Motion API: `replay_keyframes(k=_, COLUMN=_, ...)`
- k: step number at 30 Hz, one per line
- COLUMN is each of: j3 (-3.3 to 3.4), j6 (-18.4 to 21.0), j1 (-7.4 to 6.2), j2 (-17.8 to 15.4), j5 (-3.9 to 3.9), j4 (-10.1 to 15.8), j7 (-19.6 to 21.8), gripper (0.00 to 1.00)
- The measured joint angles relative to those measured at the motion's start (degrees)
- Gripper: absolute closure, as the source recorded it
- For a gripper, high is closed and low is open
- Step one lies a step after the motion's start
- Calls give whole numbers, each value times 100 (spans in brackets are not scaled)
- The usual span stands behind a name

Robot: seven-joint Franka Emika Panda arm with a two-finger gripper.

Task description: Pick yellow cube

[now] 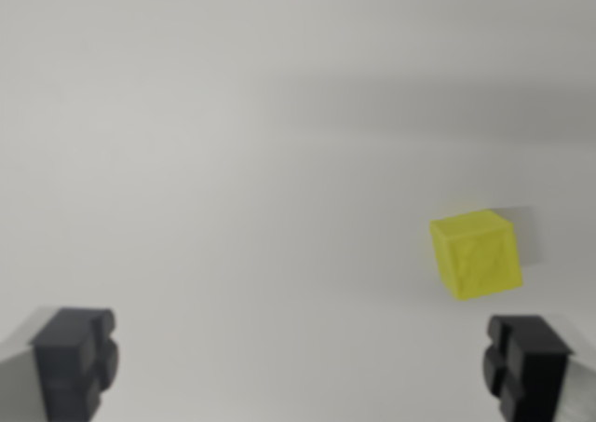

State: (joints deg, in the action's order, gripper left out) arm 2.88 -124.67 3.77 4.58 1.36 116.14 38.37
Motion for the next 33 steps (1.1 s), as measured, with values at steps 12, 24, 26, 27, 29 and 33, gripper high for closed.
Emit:
replay_keyframes(k=12, j3=0, j6=-372, j1=175, j2=103, j5=21, j4=321, j7=-389, gripper=0)
replay_keyframes(k=24, j3=0, j6=-742, j1=352, j2=252, j5=42, j4=592, j7=-783, gripper=0)
replay_keyframes(k=26, j3=0, j6=-804, j1=382, j2=281, j5=45, j4=633, j7=-849, gripper=0)
replay_keyframes(k=27, j3=0, j6=-834, j1=397, j2=296, j5=47, j4=652, j7=-883, gripper=0)
replay_keyframes(k=29, j3=0, j6=-895, j1=426, j2=328, j5=51, j4=691, j7=-948, gripper=0)
replay_keyframes(k=33, j3=0, j6=-1018, j1=486, j2=394, j5=58, j4=763, j7=-1081, gripper=0)
